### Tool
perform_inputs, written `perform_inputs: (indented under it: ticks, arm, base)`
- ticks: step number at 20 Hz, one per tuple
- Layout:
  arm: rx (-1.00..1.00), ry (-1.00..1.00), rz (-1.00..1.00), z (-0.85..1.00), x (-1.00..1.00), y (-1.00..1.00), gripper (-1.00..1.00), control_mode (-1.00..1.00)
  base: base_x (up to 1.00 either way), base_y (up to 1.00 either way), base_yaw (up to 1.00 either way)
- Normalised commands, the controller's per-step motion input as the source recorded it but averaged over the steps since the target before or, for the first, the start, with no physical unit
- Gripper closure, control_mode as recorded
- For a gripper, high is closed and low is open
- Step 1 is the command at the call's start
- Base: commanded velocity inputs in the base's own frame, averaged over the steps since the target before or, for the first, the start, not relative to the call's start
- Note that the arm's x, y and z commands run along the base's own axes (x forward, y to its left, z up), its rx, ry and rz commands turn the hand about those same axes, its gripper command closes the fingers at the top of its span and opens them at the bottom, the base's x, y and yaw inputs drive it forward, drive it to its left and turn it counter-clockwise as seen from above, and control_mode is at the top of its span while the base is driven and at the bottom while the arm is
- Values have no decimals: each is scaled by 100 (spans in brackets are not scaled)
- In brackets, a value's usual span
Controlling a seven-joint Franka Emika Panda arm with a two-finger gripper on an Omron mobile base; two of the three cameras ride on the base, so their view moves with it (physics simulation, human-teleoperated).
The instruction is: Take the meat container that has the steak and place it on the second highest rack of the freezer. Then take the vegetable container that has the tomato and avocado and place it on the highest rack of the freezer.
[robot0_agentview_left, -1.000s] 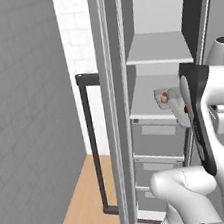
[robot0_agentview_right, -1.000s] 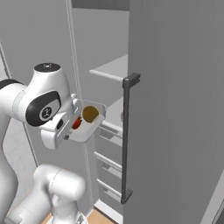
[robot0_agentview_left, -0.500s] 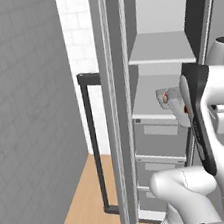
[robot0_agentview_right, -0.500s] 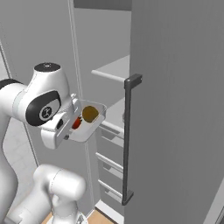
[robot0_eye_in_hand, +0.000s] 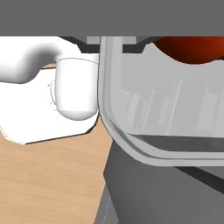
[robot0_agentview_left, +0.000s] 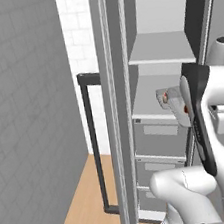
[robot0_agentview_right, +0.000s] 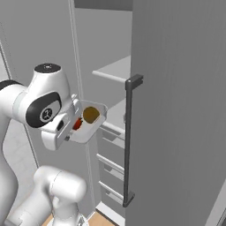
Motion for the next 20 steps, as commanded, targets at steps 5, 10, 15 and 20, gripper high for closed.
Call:
perform_inputs:
  ticks: [5, 10, 15, 20]
  arm:
    - [0, -24, 0, 18, -17, 0, 100, -100]
    - [0, -13, -1, 56, -1, 0, 100, -100]
    - [0, -17, -4, 42, 0, 0, 100, -100]
    - [-2, -21, -3, 13, 0, 3, 100, -100]
  base:
    - [0, 0, 0]
    - [0, 0, 0]
    - [0, 0, 0]
    - [0, 0, 0]
